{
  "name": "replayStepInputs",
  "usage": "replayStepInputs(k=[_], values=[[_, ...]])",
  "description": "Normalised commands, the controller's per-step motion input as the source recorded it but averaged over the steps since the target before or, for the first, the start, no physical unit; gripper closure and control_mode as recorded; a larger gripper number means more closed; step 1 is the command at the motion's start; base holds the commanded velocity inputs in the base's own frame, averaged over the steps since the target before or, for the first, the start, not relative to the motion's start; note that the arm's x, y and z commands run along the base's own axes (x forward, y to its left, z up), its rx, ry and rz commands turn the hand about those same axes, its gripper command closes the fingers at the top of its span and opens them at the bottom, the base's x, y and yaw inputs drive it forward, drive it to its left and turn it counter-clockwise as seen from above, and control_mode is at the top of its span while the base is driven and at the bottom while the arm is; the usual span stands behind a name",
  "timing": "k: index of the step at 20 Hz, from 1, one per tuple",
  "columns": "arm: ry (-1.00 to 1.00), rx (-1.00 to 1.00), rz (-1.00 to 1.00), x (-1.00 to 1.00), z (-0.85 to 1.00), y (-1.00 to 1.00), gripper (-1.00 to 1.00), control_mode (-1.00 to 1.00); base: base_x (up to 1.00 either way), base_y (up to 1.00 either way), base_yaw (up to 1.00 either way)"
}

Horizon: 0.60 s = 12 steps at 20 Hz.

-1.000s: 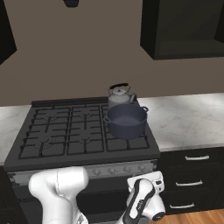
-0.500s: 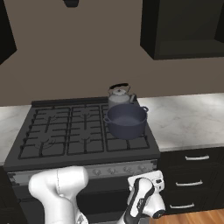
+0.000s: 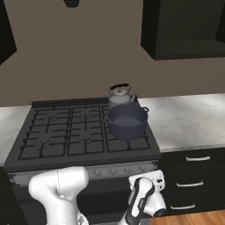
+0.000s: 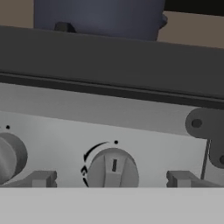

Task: Pick the kettle from the cabinet and place it on a stove burner. Then pick the pot from the counter and place it on another stove burner. Finally, turn both burners on.

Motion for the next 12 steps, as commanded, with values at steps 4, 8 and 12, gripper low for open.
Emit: replayStepInputs(k=[4,8,12], values=[[0.02,0.01,0.0,0.13,-0.01,0.0,-1.0,-1.0,0.0,0.0,0.0],[0.02,0.0,0.0,0.13,-0.01,0.0,-1.0,-1.0,0.0,0.0,0.0],[0.02,0.0,0.0,0.19,-0.04,0.02,1.0,-1.0,0.0,0.0,0.0]])
